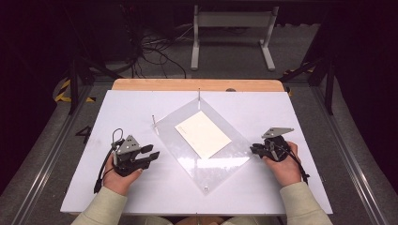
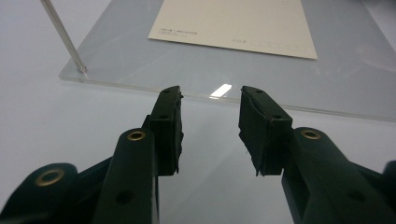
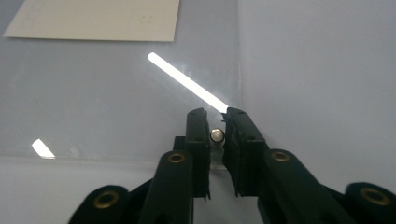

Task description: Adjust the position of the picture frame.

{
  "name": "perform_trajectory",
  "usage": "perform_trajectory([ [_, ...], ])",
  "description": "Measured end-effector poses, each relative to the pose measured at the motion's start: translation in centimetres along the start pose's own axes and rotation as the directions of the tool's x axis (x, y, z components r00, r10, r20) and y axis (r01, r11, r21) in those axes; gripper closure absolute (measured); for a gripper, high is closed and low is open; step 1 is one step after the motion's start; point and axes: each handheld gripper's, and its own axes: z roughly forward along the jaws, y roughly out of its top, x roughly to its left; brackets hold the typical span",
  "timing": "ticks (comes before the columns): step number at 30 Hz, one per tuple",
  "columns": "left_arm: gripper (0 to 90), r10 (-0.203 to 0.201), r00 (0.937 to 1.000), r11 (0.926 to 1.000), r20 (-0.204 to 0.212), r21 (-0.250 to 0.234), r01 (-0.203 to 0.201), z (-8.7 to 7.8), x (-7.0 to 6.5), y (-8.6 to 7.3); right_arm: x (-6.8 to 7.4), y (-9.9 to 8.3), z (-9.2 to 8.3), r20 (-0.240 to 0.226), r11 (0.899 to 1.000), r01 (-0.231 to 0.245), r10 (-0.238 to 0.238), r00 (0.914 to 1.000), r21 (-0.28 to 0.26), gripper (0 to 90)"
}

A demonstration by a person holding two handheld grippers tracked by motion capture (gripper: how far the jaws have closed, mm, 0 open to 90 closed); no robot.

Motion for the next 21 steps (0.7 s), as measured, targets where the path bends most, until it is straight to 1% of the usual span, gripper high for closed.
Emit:
perform_trajectory([
  [3, 59.8, 0.010, 0.9999, 0.9999, 0.003, 0.008, -0.010, 0.1, -0.2, 0.1, 0.4, 0.1, 0.0, 0.027, 1.000, 0.006, -0.006, 0.9996, 0.011, 82.6],
  [4, 59.7, 0.011, 0.9999, 0.9999, 0.004, 0.007, -0.011, 0.2, -0.3, 0.1, 0.5, 0.1, 0.0, 0.027, 1.000, 0.012, -0.012, 0.9996, 0.015, 82.7],
  [7, 59.7, 0.018, 0.9998, 0.9998, 0.008, 0.008, -0.018, 0.1, -0.5, 0.1, 1.4, 0.1, -0.2, -0.016, 0.999, 0.021, -0.020, 0.9997, 0.031, 82.7],
  [8, 59.6, 0.023, 0.9997, 0.9997, 0.005, 0.010, -0.023, 0.0, -0.5, 0.1, 1.8, 0.1, -0.2, -0.026, 0.999, 0.028, -0.027, 0.9993, 0.034, 82.7],
  [10, 59.5, 0.022, 0.9997, 0.9997, 0.012, 0.007, -0.022, -0.2, -0.6, 0.1, 2.8, 0.0, -0.4, -0.065, 0.998, 0.046, -0.044, 0.9969, 0.038, 82.7],
  [11, 59.2, 0.017, 0.9997, 0.9998, 0.015, 0.006, -0.017, -0.3, -0.7, 0.0, 3.3, -0.1, -0.4, -0.081, 0.998, 0.056, -0.053, 0.9953, 0.041, 82.7],
  [13, 59.2, 0.027, 0.9994, 0.9996, 0.024, 0.011, -0.027, -0.6, -0.9, -0.3, 4.6, -0.1, -0.5, -0.117, 0.996, 0.079, -0.073, 0.9905, 0.047, 82.7],
  [14, 59.2, 0.024, 0.9994, 0.9996, 0.025, 0.010, -0.024, -0.7, -1.0, -0.4, 5.4, -0.1, -0.5, -0.135, 0.994, 0.098, -0.090, 0.9868, 0.049, 82.7],
  [15, 59.2, 0.024, 0.9994, 0.9996, 0.025, 0.010, -0.024, -0.7, -1.0, -0.4, 6.0, -0.1, -0.5, -0.143, 0.993, 0.110, -0.102, 0.9845, 0.049, 82.7],
  [16, 59.3, 0.031, 0.9991, 0.9995, 0.027, 0.009, -0.032, -0.9, -1.1, -0.5, 6.9, -0.1, -0.4, -0.153, 0.991, 0.127, -0.118, 0.9811, 0.049, 82.7],
  [17, 59.3, 0.035, 0.9991, 0.9994, 0.025, 0.006, -0.035, -1.2, -1.2, -0.7, 6.9, -0.1, -0.4, -0.153, 0.991, 0.127, -0.118, 0.9811, 0.049, 82.7],
  [19, 59.2, 0.029, 0.9990, 0.9996, 0.033, 0.000, -0.029, -2.0, -1.5, -1.0, 8.5, 0.0, -0.3, -0.173, 0.986, 0.159, -0.149, 0.9736, 0.047, 82.7],
  [20, 59.2, 0.033, 0.9988, 0.9994, 0.035, 0.000, -0.033, -2.3, -1.6, -1.2, 9.4, 0.0, -0.2, -0.184, 0.983, 0.178, -0.168, 0.9685, 0.040, 82.7],
  [21, 59.3, 0.033, 0.9988, 0.9994, 0.035, 0.000, -0.033, -2.3, -1.6, -1.2, 9.9, 0.0, -0.2, -0.185, 0.981, 0.190, -0.179, 0.9662, 0.039, 82.7],
])
